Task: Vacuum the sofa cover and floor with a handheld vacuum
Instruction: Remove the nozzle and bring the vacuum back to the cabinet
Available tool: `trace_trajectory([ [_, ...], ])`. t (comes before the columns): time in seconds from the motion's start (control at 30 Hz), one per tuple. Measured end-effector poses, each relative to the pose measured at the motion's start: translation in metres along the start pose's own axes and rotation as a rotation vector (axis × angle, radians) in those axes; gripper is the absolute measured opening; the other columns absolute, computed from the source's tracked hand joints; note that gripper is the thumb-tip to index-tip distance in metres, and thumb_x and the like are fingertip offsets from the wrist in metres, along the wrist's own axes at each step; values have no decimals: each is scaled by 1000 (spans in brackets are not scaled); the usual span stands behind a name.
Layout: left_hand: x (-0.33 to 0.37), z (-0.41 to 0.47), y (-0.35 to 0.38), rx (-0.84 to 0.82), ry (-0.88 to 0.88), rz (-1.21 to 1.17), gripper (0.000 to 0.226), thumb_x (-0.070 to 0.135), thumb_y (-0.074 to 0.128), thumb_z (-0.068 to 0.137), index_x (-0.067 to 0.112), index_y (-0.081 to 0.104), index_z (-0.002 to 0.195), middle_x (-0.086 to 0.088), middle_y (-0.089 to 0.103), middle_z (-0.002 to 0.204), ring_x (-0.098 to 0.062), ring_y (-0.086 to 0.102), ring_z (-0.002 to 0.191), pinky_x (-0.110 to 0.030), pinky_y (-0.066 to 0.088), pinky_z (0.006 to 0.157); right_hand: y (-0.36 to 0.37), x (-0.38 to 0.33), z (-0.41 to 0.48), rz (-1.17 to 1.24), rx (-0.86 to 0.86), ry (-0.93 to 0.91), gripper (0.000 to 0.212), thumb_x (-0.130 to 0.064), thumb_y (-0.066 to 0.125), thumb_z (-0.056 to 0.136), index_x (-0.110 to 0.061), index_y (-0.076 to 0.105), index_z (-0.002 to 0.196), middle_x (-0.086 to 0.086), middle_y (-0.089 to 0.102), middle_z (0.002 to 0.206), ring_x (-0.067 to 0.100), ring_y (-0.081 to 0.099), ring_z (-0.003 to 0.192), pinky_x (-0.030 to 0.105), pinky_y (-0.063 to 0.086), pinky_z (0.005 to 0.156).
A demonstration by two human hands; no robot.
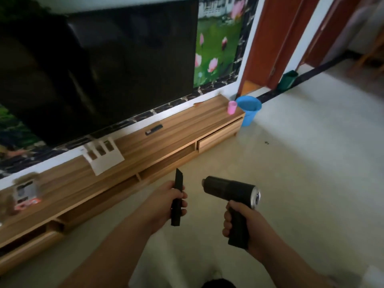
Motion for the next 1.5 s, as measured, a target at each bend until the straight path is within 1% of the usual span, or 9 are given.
trace_trajectory([
  [0.2, 57, 135, 53, -52, -37, 39, 26, 5, 53, 94, 8, 59, 118, -18, 59, 102, -29, 59, 85, -41, 54, 79, -43, -97, 71, 56, 71, -37, 24, -14, 68, 80, -4, 54, 96, 12, 52, 66, 22, 49, 53, 33, 44, 54],
  [0.47, 153, 306, 150, -80, -57, 55, 23, 6, 51, 95, 0, 56, 117, -15, 59, 93, -25, 60, 77, -38, 55, 72, -95, -273, 192, 5, 54, -52, 28, -13, 68, 84, -4, 54, 107, 12, 55, 68, 22, 52, 54, 33, 49, 52],
  [0.7, 240, 416, 177, -35, -37, -15, 17, 0, 48, 91, 9, 55, 104, -11, 55, 83, -20, 57, 66, -35, 50, 60, -86, -411, 305, -12, 52, -36, 31, -13, 69, 86, -5, 53, 111, 12, 56, 68, 21, 55, 53, 31, 51, 50],
  [0.8, 269, 469, 176, 7, -44, -26, 14, 1, 48, 93, 6, 55, 104, -11, 55, 82, -23, 56, 68, -36, 50, 62, -77, -458, 359, 4, 48, -2, 31, -15, 71, 83, -5, 54, 106, 12, 57, 70, 21, 55, 53, 31, 50, 51],
  [0.97, 333, 573, 183, 34, -85, -32, 15, 1, 47, 95, 6, 57, 106, -11, 55, 83, -22, 54, 71, -36, 50, 67, -65, -530, 452, 54, 51, 15, 30, -12, 67, 87, -3, 54, 112, 12, 58, 75, 20, 53, 55, 30, 49, 54],
  [1.13, 394, 682, 188, -1, -168, 131, 12, 2, 46, 97, 3, 52, 107, -13, 53, 79, -25, 53, 71, -37, 47, 68, -57, -596, 528, 91, 93, 21, 33, -9, 64, 85, -3, 53, 115, 14, 58, 76, 22, 53, 57, 33, 47, 57],
  [1.3, 441, 765, 194, 70, -139, 211, 22, -1, 46, 97, 20, 52, 100, -14, 54, 76, -24, 52, 68, -35, 45, 62, -66, -645, 594, 52, 109, 34, 35, -5, 60, 88, -3, 50, 121, 14, 57, 78, 23, 56, 60, 34, 50, 57],
  [1.37, 448, 789, 194, 94, -155, 227, 18, -2, 46, 97, 15, 53, 98, -14, 53, 74, -24, 50, 65, -35, 44, 60, -72, -659, 622, -2, 118, 31, 35, -4, 57, 93, -6, 48, 127, 13, 55, 78, 23, 58, 60, 34, 52, 56],
  [1.5, 451, 833, 188, 152, -162, 359, 20, 0, 48, 95, 6, 54, 113, -14, 56, 73, -24, 53, 62, -34, 46, 57, -93, -675, 680, -94, 153, 62, 33, -5, 59, 96, -7, 48, 127, 16, 58, 81, 27, 63, 63, 35, 55, 54],
])
Point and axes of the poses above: each hand's wrist, its own z-axis towards the middle knuckle, its own y-axis out of the palm, x = y × z, the point moved 7 cm from there along z, towards the middle knuckle
